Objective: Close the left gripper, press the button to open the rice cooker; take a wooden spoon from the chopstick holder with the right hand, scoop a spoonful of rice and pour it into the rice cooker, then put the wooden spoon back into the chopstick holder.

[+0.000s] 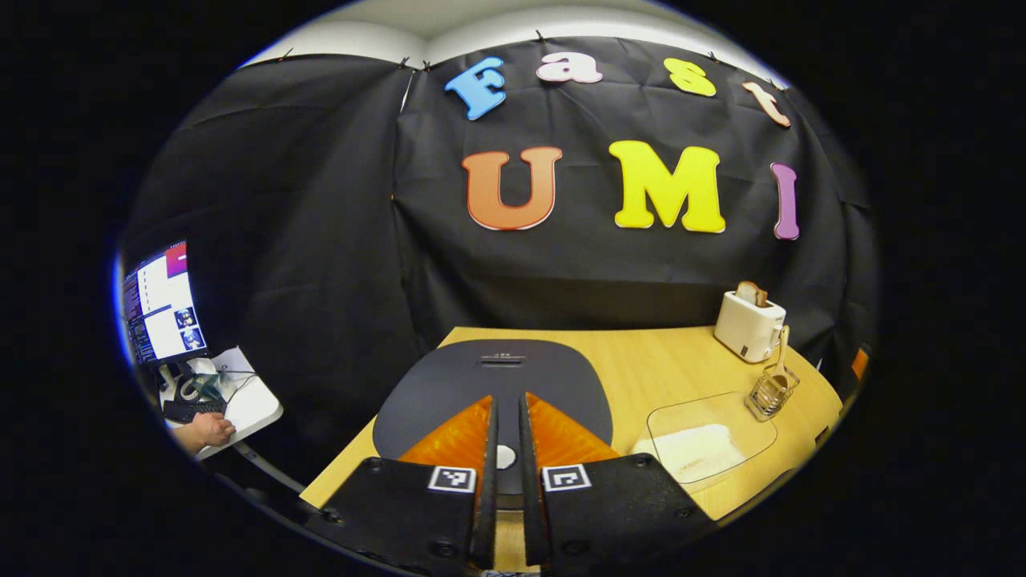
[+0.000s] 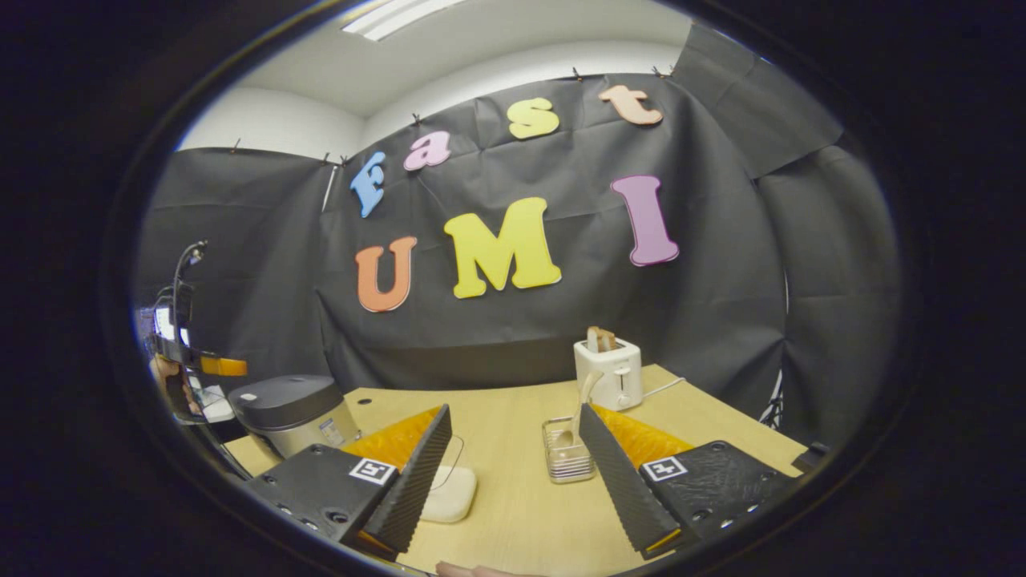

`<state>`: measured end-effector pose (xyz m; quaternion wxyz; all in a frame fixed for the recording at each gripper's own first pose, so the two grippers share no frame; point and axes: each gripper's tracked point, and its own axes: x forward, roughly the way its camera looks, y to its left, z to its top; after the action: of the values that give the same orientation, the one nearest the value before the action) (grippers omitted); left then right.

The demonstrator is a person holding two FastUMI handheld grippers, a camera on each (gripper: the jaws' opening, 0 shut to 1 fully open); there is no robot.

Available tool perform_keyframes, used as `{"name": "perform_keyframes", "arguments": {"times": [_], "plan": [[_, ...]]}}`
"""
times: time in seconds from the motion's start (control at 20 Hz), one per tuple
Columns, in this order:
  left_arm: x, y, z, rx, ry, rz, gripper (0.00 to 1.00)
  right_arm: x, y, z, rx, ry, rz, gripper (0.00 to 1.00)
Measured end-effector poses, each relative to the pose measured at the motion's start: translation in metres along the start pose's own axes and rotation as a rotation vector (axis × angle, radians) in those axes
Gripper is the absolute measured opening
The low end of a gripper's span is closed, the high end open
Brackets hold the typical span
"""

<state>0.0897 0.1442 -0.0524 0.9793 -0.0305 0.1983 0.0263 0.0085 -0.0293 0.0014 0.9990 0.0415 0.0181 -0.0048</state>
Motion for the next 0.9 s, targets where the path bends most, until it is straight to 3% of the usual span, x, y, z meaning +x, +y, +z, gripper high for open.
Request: {"name": "perform_keyframes", "arguments": {"times": [0.05, 0.2, 0.4, 0.85, 0.9], "plan": [[0.003, 0.004, -0.004, -0.005, 0.018, 0.001, 0.12, 0.001, -0.002, 0.002, 0.002, -0.001, -0.004, 0.95], [0.007, 0.011, -0.014, -0.025, 0.061, 0.005, 0.03, 0.0, -0.005, 0.001, 0.012, 0.0, -0.008, 0.95], [0.011, 0.007, -0.034, -0.02, 0.14, -0.021, 0.03, 0.001, -0.004, -0.001, 0.013, 0.012, -0.005, 0.95], [0.004, 0.005, -0.04, 0.033, 0.197, -0.013, 0.03, 0.003, -0.013, 0.001, 0.029, 0.025, -0.009, 0.95], [0.003, 0.006, -0.043, 0.05, 0.197, -0.012, 0.03, 0.003, -0.013, 0.0, 0.036, 0.026, -0.009, 1.0]]}}
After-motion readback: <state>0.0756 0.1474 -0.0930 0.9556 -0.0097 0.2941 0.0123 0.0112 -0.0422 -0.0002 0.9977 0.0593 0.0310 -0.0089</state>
